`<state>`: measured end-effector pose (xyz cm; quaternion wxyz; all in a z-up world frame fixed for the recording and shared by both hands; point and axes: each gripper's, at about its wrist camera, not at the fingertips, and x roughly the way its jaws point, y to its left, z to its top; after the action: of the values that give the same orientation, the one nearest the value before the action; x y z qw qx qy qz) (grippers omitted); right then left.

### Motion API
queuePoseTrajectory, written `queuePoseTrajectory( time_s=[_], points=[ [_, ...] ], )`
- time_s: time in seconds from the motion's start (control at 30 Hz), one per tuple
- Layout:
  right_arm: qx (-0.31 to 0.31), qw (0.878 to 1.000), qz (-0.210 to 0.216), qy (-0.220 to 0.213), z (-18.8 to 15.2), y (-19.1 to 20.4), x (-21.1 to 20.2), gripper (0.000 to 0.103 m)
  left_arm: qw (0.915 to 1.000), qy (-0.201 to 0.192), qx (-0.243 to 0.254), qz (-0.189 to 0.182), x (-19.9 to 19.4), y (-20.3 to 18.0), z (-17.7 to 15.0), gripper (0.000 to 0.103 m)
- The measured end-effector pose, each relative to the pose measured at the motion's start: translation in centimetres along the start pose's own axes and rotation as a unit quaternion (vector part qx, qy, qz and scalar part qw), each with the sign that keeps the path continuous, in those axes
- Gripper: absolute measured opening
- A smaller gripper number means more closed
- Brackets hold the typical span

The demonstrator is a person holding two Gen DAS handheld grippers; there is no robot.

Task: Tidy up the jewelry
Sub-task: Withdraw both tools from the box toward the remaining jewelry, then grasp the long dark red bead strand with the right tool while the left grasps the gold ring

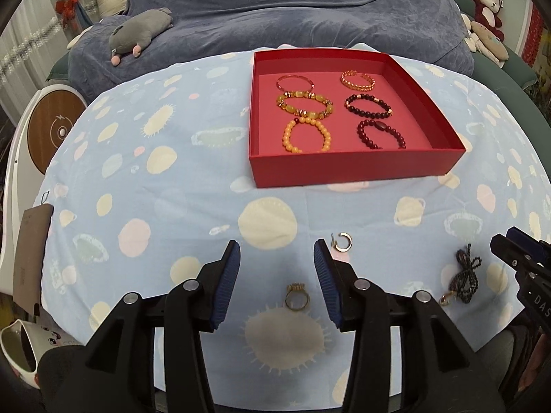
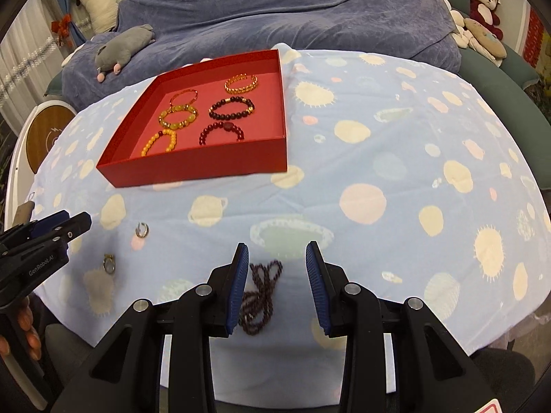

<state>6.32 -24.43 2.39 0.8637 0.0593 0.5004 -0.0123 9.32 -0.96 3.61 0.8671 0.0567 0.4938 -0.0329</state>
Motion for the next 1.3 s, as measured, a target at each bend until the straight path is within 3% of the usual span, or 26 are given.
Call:
queuePoseTrajectory(
  time_s=[0.23, 0.43, 0.53, 0.67, 0.8, 0.93, 1.3],
  points=[
    [-0.001, 1.000, 0.002, 0.015, -3.1, 0.2, 0.8, 0.034, 0.9999, 0.010, -0.004, 0.007, 0.1, 0.8, -3.5, 0.049],
    [0.003, 1.000, 0.012, 0.011, -3.4, 0.7, 1.8, 0.034, 0.9996, 0.017, -0.022, 0.010, 0.8, 1.7, -5.2, 0.050],
    [0.001, 1.000, 0.014, 0.013, -3.5, 0.9, 2.5, 0.034, 0.9993, 0.015, -0.034, 0.007, 1.1, 2.3, -5.7, 0.056],
    [0.001, 1.000, 0.022, 0.014, -3.6, 1.0, 2.9, 0.032, 0.9987, 0.014, -0.049, 0.003, 1.3, 3.0, -5.9, 0.057],
    [0.008, 0.999, 0.030, 0.018, -3.7, 0.8, 3.1, 0.016, 0.9984, 0.015, -0.055, -0.002, 1.4, 3.0, -5.9, 0.057],
    [0.017, 0.999, 0.033, 0.018, -3.8, 0.4, 3.0, 0.009, 0.9986, 0.013, -0.050, -0.010, 1.4, 2.4, -5.7, 0.057],
    [0.021, 0.999, 0.036, 0.017, -3.9, 0.2, 3.0, 0.008, 0.9988, 0.021, -0.036, -0.025, 3.2, 0.4, -4.0, 0.057]
  ],
)
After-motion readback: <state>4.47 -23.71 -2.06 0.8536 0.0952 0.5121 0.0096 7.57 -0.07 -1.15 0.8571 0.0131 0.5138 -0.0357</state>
